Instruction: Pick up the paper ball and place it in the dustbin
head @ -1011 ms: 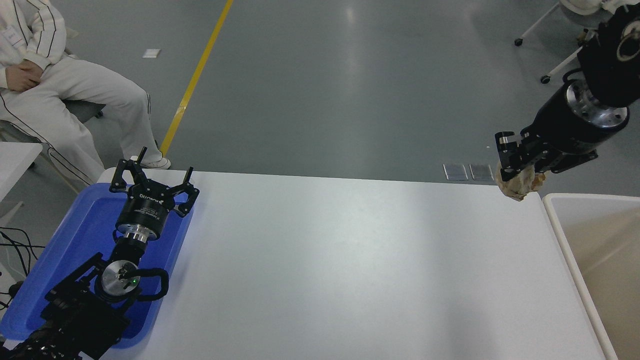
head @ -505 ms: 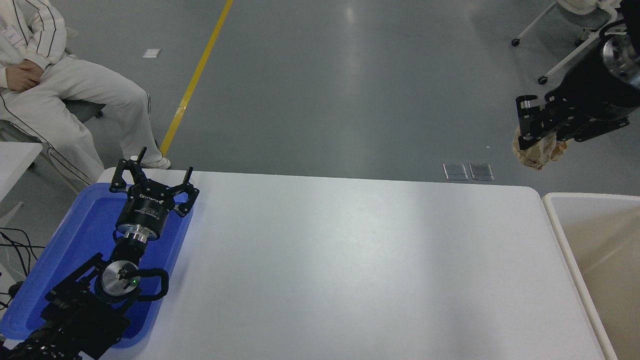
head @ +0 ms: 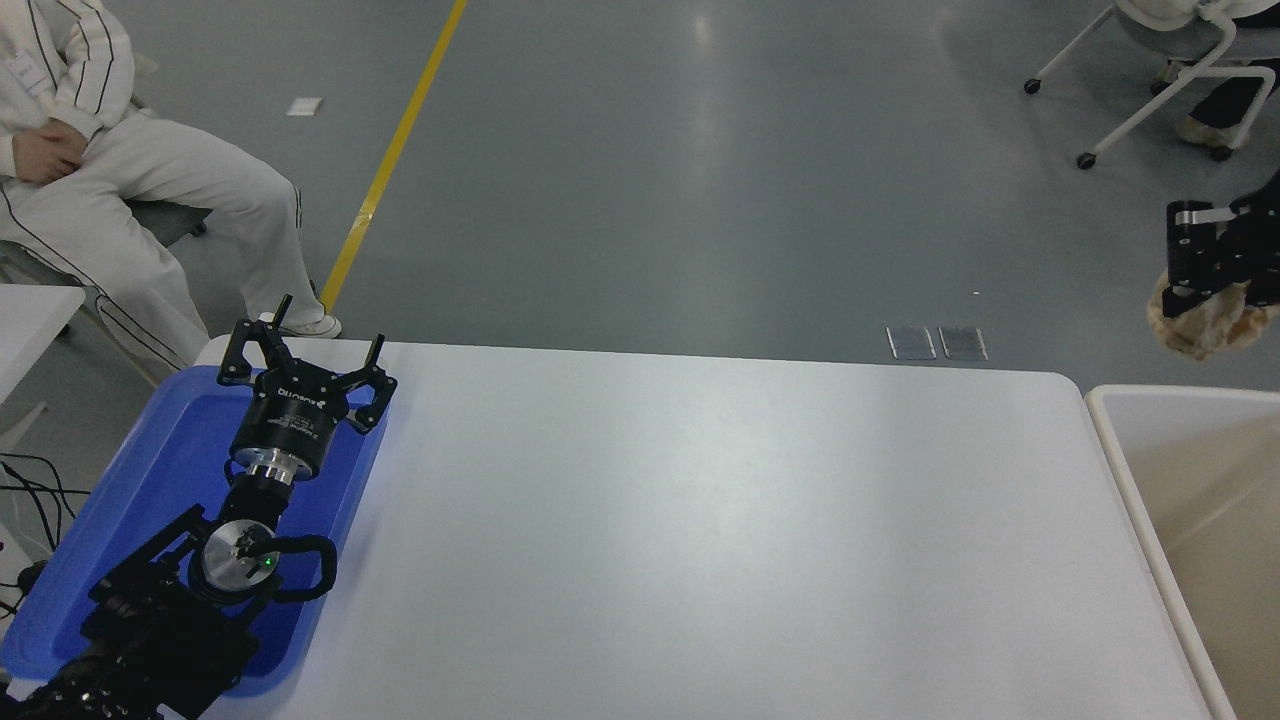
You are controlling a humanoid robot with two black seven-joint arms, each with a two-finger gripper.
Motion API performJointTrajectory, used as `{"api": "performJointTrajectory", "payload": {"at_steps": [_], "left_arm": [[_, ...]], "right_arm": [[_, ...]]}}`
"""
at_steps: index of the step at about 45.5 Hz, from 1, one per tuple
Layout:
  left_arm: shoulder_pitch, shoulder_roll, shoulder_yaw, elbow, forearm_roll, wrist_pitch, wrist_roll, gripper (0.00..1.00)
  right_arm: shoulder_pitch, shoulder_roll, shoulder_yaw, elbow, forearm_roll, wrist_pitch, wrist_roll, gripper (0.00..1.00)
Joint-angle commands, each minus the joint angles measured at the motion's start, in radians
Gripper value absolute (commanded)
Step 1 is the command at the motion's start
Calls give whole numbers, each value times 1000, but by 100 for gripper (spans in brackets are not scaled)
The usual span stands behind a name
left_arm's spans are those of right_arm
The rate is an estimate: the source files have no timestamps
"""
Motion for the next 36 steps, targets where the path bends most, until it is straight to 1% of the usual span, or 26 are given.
{"api": "performJointTrajectory", "payload": {"at_steps": [1,7,9,21,36], "left_arm": [[0,0,0,0,0,0,0,100],[0,0,0,0,-1,0,0,100],[0,0,0,0,0,0,0,100],[0,0,0,0,0,0,0,100],[2,0,0,0,0,0,0,100]], "right_arm": [[-34,-112,-117,-67,-10,0,-1,0],[-69,-197,-117,-119,-19,0,-1,0],[-97,-210,-107,-145,-26,0,-1,0],[-321,-221,-38,-323,-33,0,-1,0],[-809,-231,300,-628,-34,0,-1,0]]}}
